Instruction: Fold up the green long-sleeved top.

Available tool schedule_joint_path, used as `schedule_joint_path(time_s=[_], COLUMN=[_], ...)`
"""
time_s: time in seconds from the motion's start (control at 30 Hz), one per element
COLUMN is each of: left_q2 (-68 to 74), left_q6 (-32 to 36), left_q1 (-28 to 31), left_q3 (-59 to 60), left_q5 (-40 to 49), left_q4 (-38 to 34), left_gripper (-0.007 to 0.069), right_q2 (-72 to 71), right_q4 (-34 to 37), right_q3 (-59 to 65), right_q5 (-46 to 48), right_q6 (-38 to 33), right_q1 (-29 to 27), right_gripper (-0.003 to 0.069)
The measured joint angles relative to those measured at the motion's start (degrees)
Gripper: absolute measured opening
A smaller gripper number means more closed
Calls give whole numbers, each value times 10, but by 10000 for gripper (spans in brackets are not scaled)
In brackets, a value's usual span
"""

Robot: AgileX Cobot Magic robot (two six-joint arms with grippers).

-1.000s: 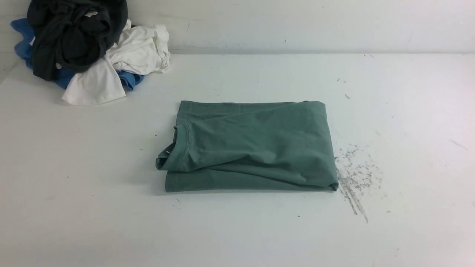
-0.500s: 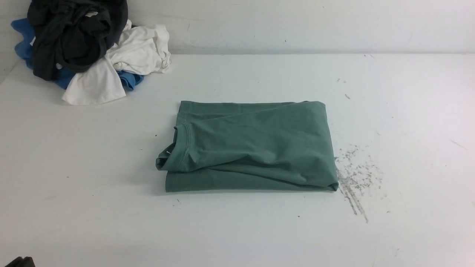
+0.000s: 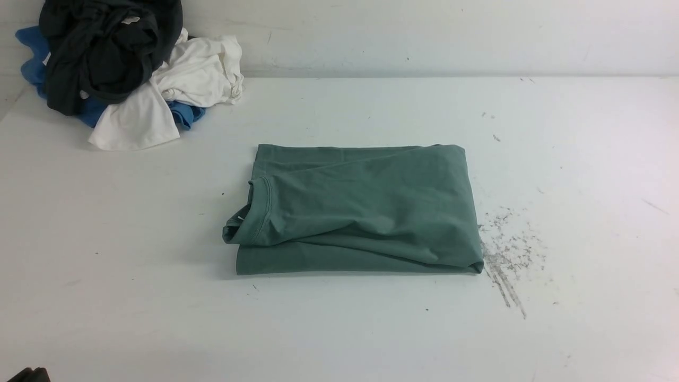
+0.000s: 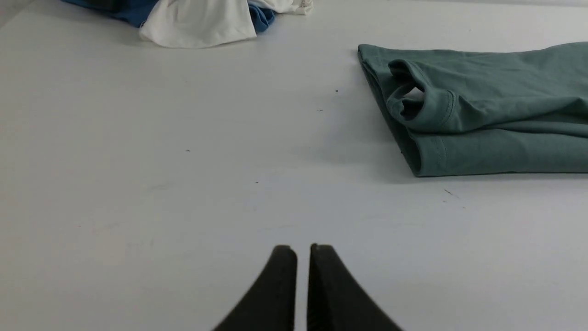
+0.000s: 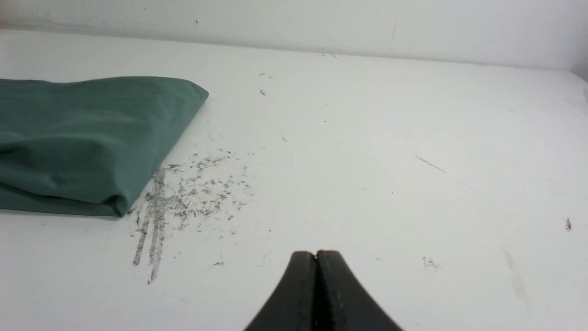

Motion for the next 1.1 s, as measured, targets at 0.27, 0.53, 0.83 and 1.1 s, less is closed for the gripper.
schedule_joint_path(time_s=[0.27, 0.53, 0.83, 1.1], left_q2=[0, 0, 0, 0], left_q6=[48, 52, 52, 52], left_q1=[0, 0, 0, 0], left_q3=[0, 0, 0, 0], left_q5=[0, 1, 1, 1], left_q4=[-1, -2, -2, -2], left_gripper=[26, 26, 26, 26], right_q2=[0, 0, 0, 0], right_q4=[0, 0, 0, 0], right_q3=[0, 0, 0, 0], right_q5=[0, 0, 0, 0], right_q6=[0, 13, 17, 17], right_q1=[0, 0, 0, 0], right_gripper=[-14, -14, -14, -14])
